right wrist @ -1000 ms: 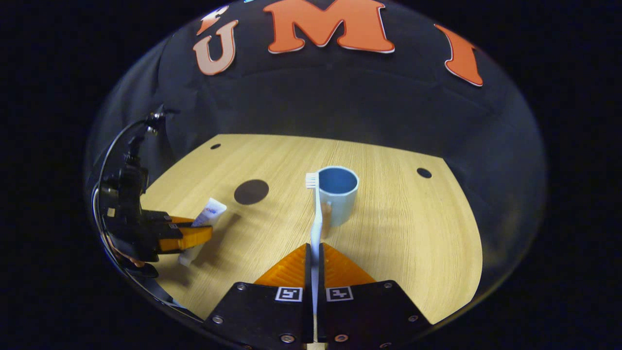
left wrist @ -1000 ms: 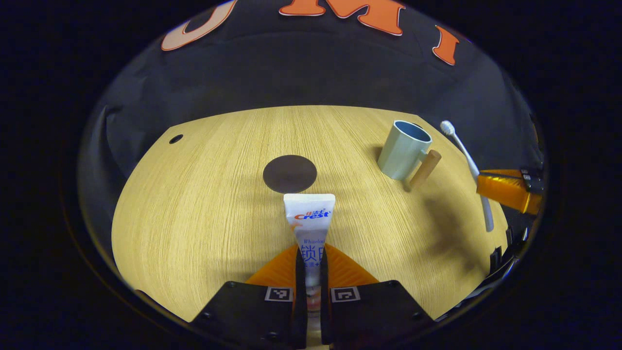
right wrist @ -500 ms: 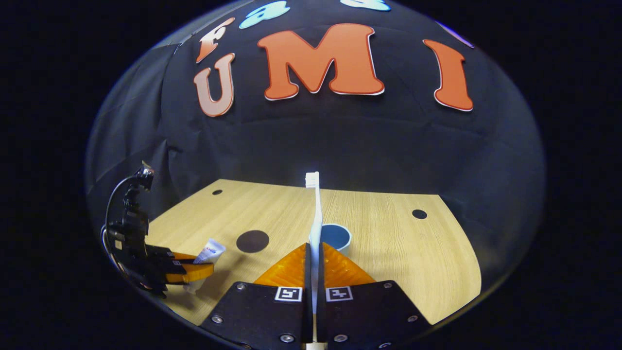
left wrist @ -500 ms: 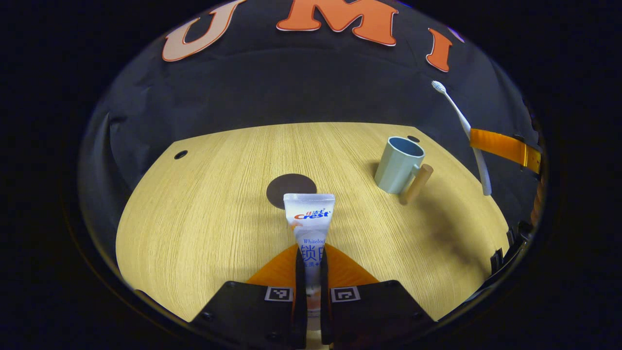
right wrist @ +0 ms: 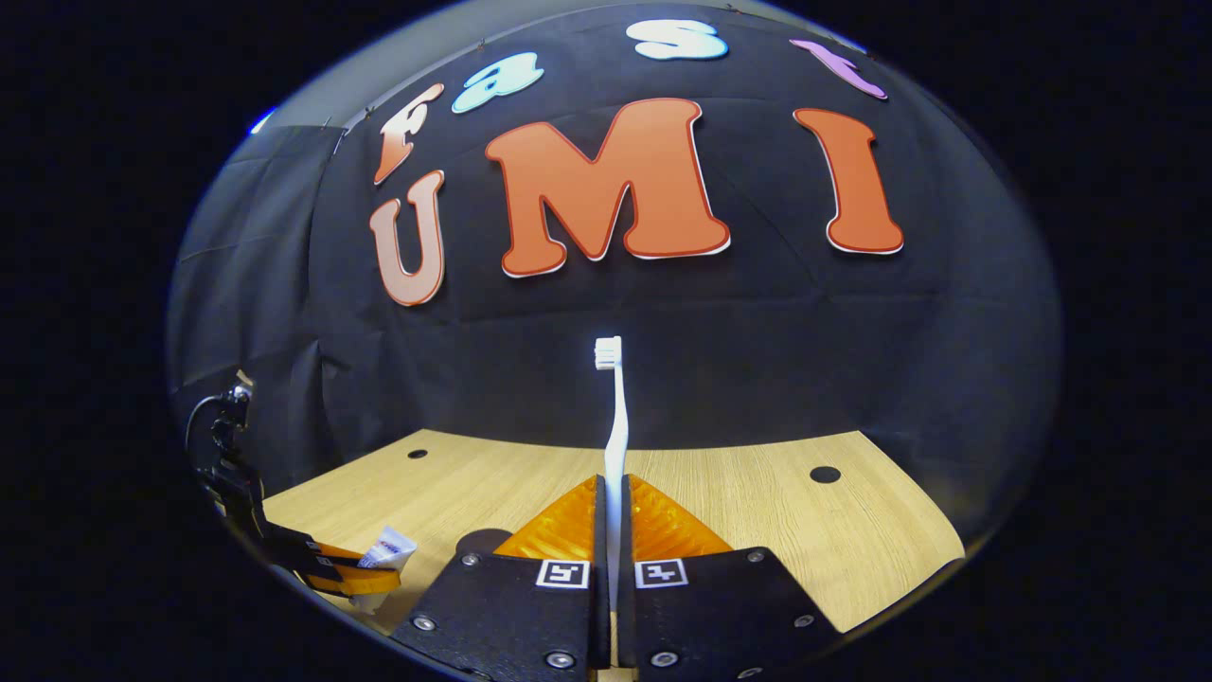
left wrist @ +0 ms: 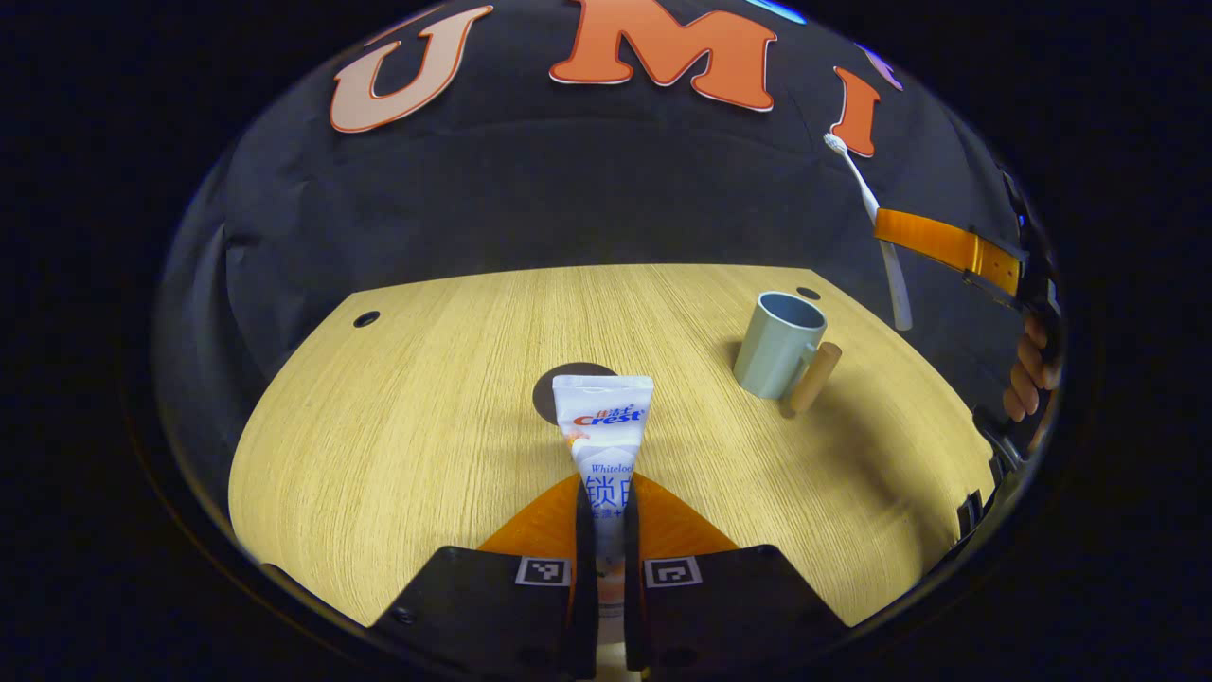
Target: Put the toothbrush and toothpaste on the desktop into the cup, then pick up the cup and place it on the coaster on the desktop.
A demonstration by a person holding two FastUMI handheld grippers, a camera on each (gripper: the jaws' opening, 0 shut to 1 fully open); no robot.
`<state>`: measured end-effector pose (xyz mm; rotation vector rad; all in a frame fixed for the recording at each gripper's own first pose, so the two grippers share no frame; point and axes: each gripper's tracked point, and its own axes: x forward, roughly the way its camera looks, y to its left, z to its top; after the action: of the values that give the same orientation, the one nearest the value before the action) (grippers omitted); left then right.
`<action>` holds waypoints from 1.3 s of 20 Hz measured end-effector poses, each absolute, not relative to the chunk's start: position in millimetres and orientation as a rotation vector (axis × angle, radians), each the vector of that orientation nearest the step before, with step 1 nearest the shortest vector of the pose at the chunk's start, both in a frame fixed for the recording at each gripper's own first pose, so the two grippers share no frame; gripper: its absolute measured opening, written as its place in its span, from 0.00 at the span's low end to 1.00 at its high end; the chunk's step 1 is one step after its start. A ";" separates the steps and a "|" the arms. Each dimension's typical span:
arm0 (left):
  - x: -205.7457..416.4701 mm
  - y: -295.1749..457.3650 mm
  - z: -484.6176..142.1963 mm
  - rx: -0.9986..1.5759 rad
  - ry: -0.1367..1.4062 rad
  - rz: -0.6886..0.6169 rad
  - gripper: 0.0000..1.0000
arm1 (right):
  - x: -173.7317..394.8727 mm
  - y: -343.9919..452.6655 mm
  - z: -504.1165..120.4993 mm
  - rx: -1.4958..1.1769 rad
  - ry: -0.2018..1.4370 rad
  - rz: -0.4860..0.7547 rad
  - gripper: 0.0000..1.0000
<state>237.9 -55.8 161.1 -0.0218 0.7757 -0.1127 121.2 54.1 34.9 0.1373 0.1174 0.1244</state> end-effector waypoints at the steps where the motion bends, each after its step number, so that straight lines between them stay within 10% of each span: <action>1: 238.6 -57.3 164.8 -0.024 0.766 -0.108 0.14 | 129.5 49.6 34.3 0.127 0.101 0.119 0.03; 26: 210.5 -11.9 259.3 -0.025 0.607 -0.030 0.14 | 199.1 42.9 -29.4 0.240 0.000 0.125 0.03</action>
<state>210.5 -11.9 259.3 -0.0253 0.6068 -0.0298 199.1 42.9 -29.4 0.2396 -0.0004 0.1252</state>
